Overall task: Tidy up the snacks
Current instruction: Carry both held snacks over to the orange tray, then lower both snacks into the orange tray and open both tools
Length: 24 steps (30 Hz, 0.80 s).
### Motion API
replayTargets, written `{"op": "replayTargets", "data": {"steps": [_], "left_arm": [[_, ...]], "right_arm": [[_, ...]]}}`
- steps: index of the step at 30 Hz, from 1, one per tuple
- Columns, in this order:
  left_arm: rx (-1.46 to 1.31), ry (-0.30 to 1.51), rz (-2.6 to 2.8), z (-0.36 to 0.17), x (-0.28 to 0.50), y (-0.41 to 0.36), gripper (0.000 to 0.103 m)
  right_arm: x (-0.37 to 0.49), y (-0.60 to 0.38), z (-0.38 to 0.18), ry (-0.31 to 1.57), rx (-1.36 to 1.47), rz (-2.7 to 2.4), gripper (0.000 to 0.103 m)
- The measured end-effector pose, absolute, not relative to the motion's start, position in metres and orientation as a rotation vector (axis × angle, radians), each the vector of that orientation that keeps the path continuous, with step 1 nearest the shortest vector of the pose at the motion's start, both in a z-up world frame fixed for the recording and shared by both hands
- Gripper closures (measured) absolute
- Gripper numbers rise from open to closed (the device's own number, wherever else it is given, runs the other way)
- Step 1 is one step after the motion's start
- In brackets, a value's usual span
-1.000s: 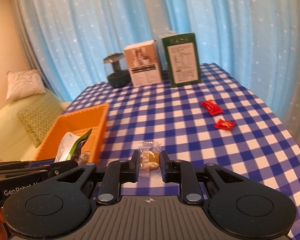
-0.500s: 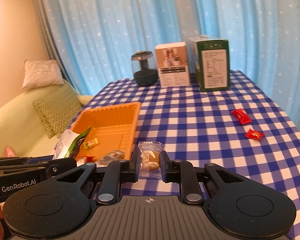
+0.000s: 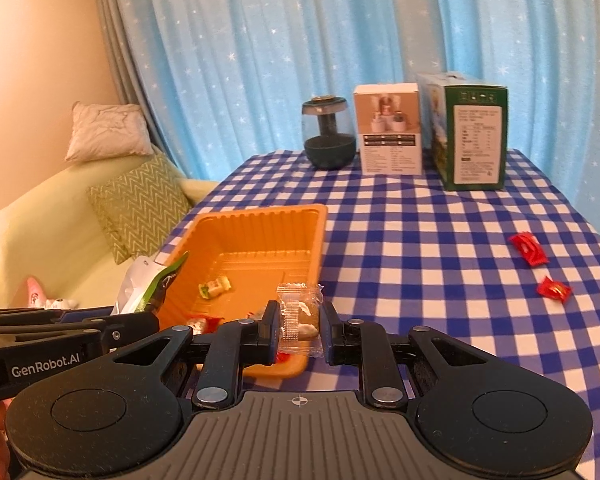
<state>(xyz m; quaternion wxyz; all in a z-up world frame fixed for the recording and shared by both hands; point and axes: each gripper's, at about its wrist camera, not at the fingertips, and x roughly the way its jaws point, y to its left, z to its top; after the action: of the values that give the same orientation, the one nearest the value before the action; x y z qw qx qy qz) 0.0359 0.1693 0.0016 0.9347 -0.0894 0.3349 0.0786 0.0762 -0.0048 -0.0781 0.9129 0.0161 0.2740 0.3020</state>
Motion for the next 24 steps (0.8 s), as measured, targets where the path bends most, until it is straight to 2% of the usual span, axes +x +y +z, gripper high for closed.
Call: {"op": "replayTargets", "data": {"steps": [24], "left_arm": [[-0.159,0.714,0.188,-0.017,0.093,0.22,0.077]], "right_arm": [[0.135,0.064,-0.088,0.595,-0.013,0.684,0.082]]}}
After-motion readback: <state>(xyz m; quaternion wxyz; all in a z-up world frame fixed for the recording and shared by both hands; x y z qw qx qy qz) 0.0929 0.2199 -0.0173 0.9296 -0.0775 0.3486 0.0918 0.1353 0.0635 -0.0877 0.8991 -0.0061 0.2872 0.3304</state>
